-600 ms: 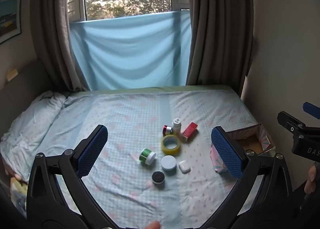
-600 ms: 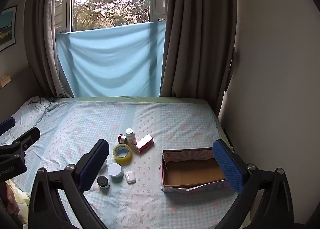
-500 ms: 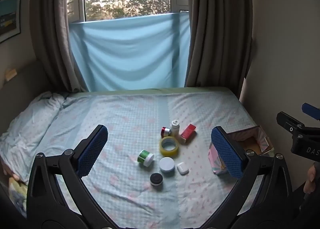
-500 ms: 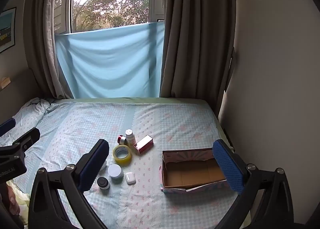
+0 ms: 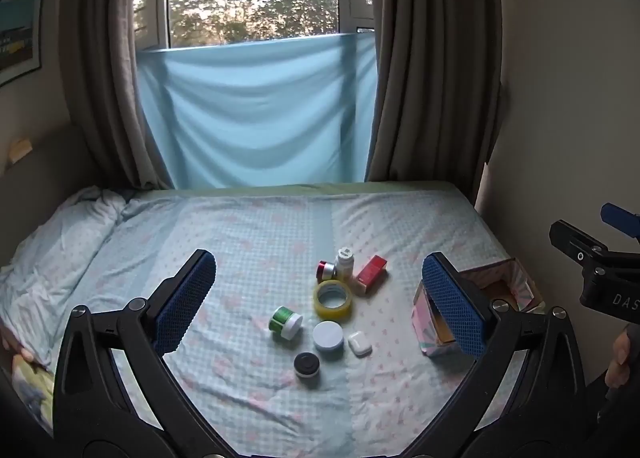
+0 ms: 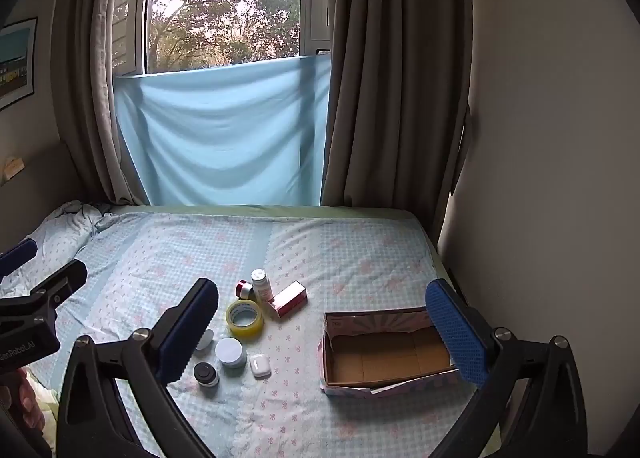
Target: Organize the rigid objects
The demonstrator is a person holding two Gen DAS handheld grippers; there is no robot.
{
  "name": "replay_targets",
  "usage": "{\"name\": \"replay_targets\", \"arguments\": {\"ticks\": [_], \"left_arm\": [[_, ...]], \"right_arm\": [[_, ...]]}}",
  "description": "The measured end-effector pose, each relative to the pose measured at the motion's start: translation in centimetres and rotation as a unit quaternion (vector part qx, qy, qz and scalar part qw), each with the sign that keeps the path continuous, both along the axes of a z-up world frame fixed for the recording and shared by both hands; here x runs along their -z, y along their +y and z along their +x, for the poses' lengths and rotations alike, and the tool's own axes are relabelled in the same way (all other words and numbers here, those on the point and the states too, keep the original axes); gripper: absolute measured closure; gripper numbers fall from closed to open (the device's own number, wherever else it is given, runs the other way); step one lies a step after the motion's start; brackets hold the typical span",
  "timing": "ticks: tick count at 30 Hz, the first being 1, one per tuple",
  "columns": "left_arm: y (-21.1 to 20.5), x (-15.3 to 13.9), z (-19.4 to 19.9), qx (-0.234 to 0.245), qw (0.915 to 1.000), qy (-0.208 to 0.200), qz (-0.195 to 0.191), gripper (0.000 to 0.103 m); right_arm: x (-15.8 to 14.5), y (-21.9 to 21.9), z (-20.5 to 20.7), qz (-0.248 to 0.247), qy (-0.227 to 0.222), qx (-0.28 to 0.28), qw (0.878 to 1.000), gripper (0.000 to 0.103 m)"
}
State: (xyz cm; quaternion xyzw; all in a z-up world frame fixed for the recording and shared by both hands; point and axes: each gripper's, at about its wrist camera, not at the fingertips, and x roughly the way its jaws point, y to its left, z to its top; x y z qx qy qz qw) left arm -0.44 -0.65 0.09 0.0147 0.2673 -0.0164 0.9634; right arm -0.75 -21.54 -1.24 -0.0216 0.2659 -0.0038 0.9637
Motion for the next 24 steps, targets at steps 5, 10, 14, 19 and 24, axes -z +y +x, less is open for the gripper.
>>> {"name": "replay_targets", "arguments": {"ticks": [5, 10, 14, 19, 24], "left_arm": [[-0.16, -0.11, -0.01, 0.005, 1.0000, -0.002, -0.005, 0.001], [-0.34, -0.26, 0.08, 0.003, 1.0000, -0.007, -0.002, 0.001], [-0.41, -0.08, 0.17, 0.006, 1.0000, -0.008, -0.002, 0.001], [-0.48, 0.04, 0.25, 0.004, 1.0000, -0.005, 0.001, 0.001], [-0.63, 0.16, 0.49, 0.001, 1.0000, 0.003, 0.003, 0.001]], "right_arm": [[-0.18, -0.15, -0.02, -0.001, -0.002, -0.001, 1.000, 0.000], [-0.27, -0.09, -0.14, -0.003, -0.007, 0.000, 1.000, 0.000], [-0.40, 0.07, -0.22, -0.007, -0.011, -0.001, 1.000, 0.000], [-0.48, 0.05, -0.13, -0.006, -0.010, -0.001, 1.000, 0.000], [-0.55, -0.01, 0.01, -0.005, -0.010, 0.000, 1.000, 0.000]]}}
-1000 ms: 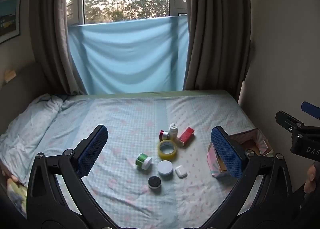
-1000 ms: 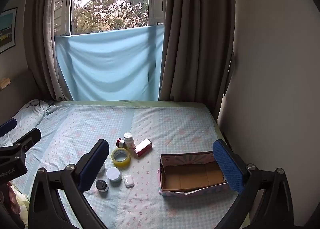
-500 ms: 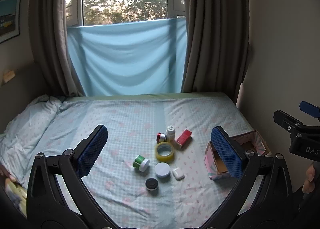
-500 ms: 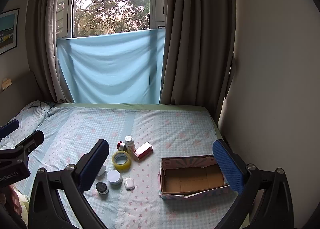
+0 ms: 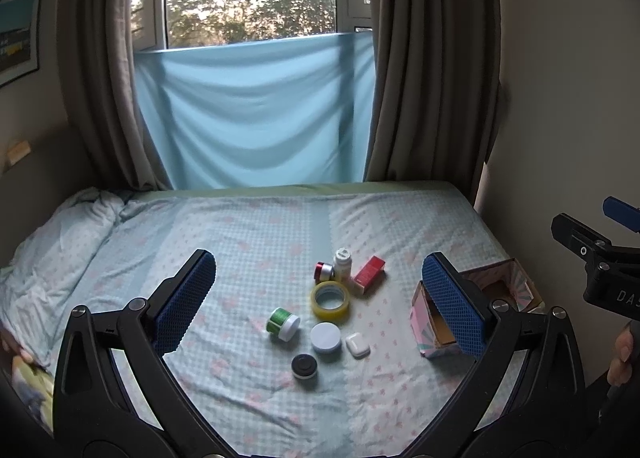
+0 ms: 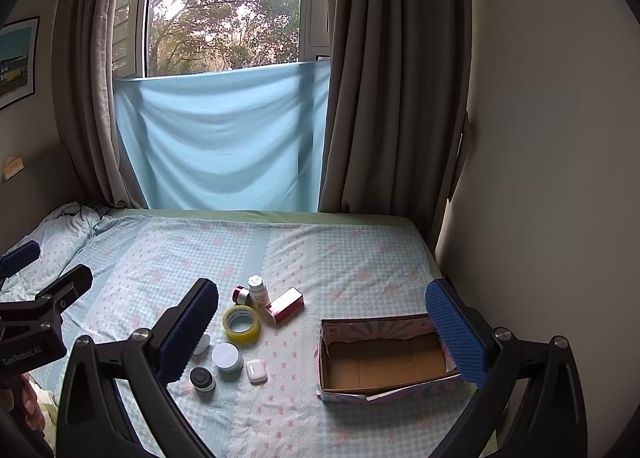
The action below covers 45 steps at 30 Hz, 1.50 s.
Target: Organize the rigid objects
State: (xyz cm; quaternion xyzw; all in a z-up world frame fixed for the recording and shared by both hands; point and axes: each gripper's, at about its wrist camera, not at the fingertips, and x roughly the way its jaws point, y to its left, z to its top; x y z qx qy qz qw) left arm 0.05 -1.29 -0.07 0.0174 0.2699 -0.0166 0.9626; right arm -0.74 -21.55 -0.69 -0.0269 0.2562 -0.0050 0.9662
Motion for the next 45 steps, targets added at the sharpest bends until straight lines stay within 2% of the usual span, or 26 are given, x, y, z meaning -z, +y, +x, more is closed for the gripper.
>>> {"name": "replay_targets", "arguments": {"ticks": [45], "left_arm": [[-0.5, -0.1, 0.6, 0.000, 1.0000, 0.003, -0.006, 0.001]], "right_arm": [[0.2, -0.9, 0.8, 0.007, -0.002, -0.012, 1.000, 0.000]]}}
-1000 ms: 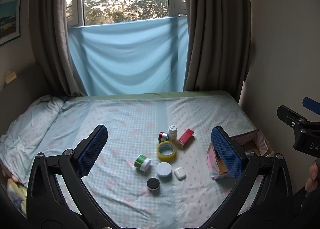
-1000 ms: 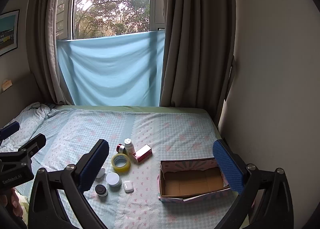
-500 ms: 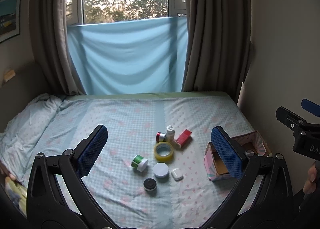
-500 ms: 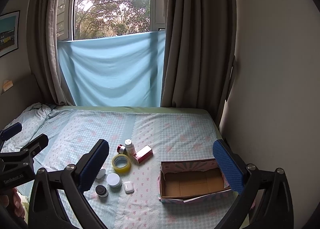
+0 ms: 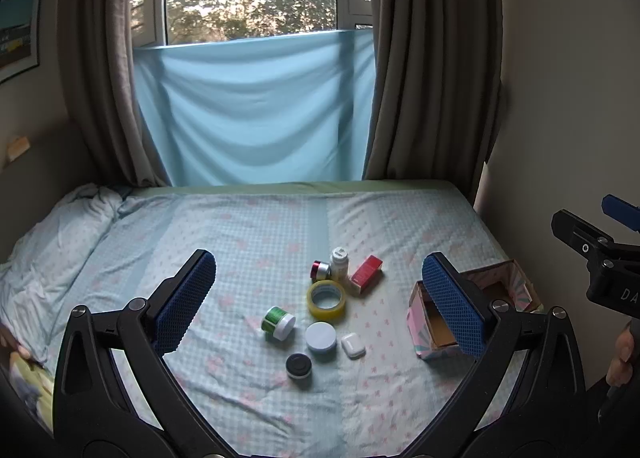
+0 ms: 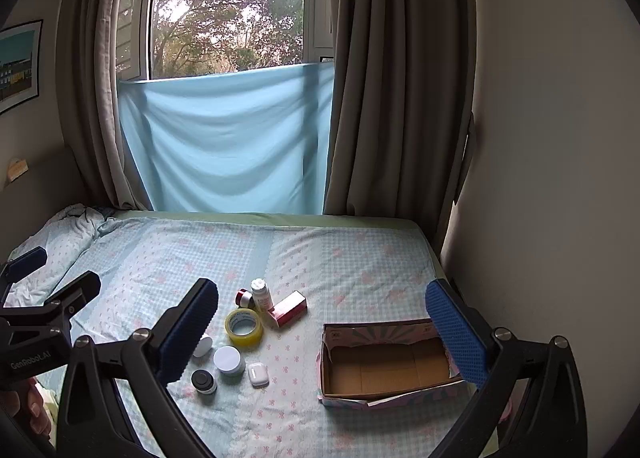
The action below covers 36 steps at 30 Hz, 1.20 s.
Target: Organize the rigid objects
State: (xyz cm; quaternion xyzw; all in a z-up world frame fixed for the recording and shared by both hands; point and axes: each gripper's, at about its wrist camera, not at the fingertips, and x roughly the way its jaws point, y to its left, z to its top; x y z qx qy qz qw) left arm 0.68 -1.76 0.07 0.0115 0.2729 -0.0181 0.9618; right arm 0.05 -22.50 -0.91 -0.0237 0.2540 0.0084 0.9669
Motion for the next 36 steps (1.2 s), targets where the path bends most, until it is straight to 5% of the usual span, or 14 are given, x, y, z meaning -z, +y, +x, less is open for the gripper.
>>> {"name": "replay_targets", "arguments": {"ticks": [21, 28, 36], "left_arm": [[1.0, 1.5, 1.6, -0.020, 0.9986, 0.050, -0.004, 0.001], [3.1, 6.0, 5.0, -0.051, 0.9918, 0.115, -0.022, 0.001], [6.7, 15.5, 11.8, -0.038, 0.9782, 0.204, 0.002, 0.001]], "right_arm": [[0.9, 0.0, 2.1, 0.011, 0.032, -0.006, 0.999, 0.000], [4.0, 0.3, 7.0, 0.024, 0.088, -0.037, 0.995, 0.000], [9.8, 2.1, 17.0, 0.053, 0.172, -0.022, 0.983, 0.000]]}}
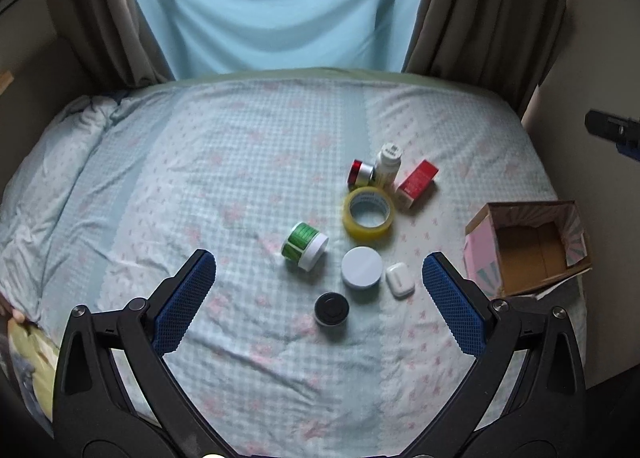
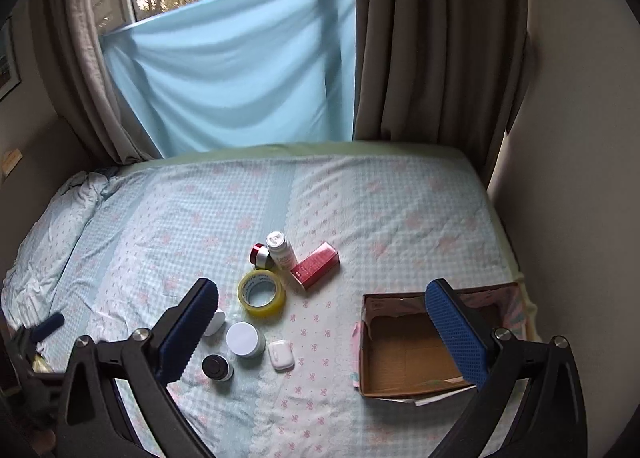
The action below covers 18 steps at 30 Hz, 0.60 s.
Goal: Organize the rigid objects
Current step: 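Grasp the green-labelled jar with the left tool while the right tool grasps the red box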
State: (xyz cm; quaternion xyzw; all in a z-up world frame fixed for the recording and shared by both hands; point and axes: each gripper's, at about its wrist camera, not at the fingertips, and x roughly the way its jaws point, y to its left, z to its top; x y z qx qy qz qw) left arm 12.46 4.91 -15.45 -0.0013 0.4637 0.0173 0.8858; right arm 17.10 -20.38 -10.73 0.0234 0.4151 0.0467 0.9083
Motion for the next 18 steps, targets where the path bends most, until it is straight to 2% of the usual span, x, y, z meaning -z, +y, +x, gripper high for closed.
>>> {"name": "replay_targets", "arguments": {"ticks": [5, 11, 18], "left_arm": [[2.3, 6.2, 4.5, 0.002, 0.9981, 0.062, -0.001, 0.001], [3.6, 13.2, 9.4, 0.019, 0.9907, 0.135, 0.004, 0.001], [2.1, 21.3, 13.5, 0.059, 0.9739, 0.216, 0.035, 0.003]], "right_arm": [[4.1, 1.3, 7.2, 0.021, 0.065, 0.022, 0.997, 0.000], [10.3, 2.1, 15.0, 0.045, 0.147, 0.073, 0.985, 0.000], [19.3, 1.8, 22.5, 0.100, 0.256, 0.150, 0.950, 0.000]]}}
